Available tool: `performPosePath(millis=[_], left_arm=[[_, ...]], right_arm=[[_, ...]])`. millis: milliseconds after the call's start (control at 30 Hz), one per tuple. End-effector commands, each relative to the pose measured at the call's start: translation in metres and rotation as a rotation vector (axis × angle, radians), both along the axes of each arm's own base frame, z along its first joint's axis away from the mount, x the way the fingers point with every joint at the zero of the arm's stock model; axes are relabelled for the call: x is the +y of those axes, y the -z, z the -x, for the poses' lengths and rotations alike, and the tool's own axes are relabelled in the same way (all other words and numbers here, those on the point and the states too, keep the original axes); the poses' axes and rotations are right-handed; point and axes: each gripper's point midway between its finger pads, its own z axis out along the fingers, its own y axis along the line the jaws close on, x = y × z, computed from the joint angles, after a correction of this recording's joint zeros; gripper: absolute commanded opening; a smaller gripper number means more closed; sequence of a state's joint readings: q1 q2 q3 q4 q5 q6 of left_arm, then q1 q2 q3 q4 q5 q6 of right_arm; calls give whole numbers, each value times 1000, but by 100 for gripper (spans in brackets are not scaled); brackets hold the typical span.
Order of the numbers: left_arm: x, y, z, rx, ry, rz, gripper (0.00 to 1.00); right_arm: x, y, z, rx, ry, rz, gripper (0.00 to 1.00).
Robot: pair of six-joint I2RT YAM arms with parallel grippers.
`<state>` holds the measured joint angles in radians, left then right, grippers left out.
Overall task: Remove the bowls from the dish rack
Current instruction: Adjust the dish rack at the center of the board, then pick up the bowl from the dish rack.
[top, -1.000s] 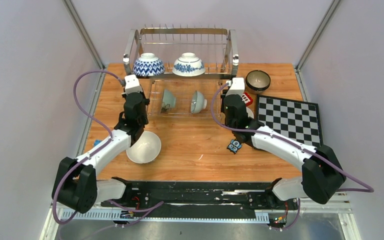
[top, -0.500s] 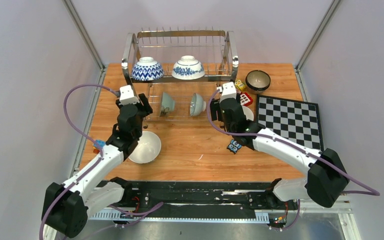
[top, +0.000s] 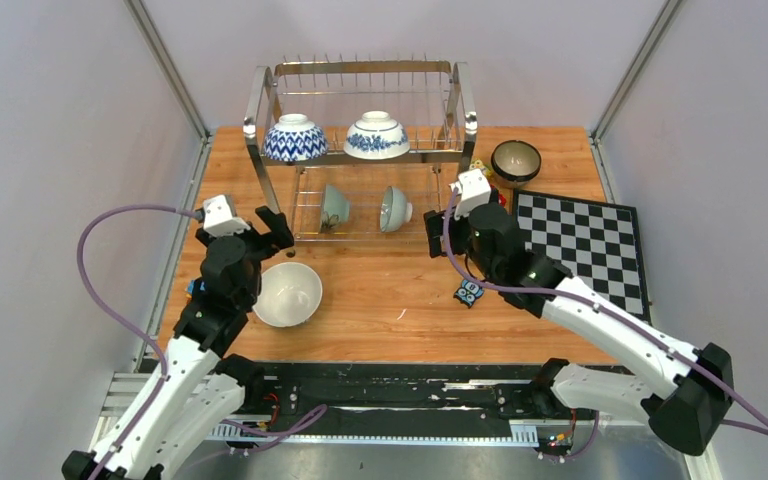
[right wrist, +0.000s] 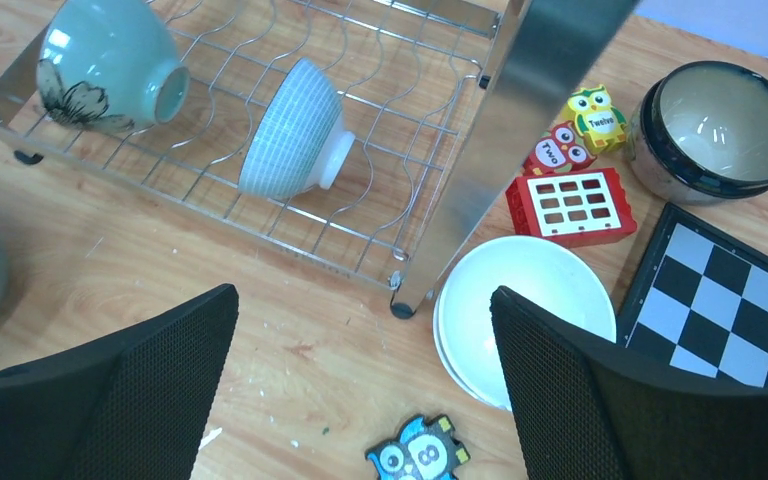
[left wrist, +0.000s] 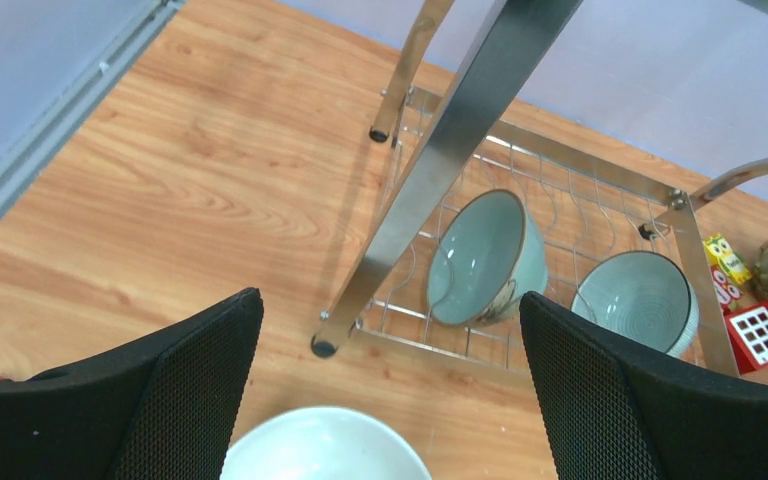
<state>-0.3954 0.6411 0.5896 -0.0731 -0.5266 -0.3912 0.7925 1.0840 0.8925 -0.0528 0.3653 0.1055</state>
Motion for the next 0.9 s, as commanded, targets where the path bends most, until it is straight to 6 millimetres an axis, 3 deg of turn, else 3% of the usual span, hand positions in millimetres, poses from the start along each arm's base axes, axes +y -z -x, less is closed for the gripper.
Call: performPosePath(millis=[0, 133, 233, 400, 500, 567, 667, 867], left_arm=[[0, 22, 26, 165, 1, 75, 100], [5, 25, 45, 301, -29, 91, 100], [-16, 16, 53, 331, 132, 51, 100], [-41, 21, 60, 244, 268, 165, 100], [-73, 34, 67, 321, 458, 151, 100], [-84, 47, 70, 396, 530, 119, 100], [-87, 53, 71, 410, 541, 74, 100], [-111, 58, 81, 369, 521, 40, 100]], right_arm=[[-5, 3, 27, 75, -70, 34, 100], [-20, -6, 40, 108, -54, 36, 100], [-28, -7, 51, 123, -36, -21, 100], [-42, 20, 64, 170, 19, -91, 100], [-47, 35, 76, 181, 9, -126, 100], [-49, 43, 84, 181, -7, -150, 100], [-57, 54, 92, 173, -3, -175, 98], [-69, 63, 97, 159, 37, -212, 95]])
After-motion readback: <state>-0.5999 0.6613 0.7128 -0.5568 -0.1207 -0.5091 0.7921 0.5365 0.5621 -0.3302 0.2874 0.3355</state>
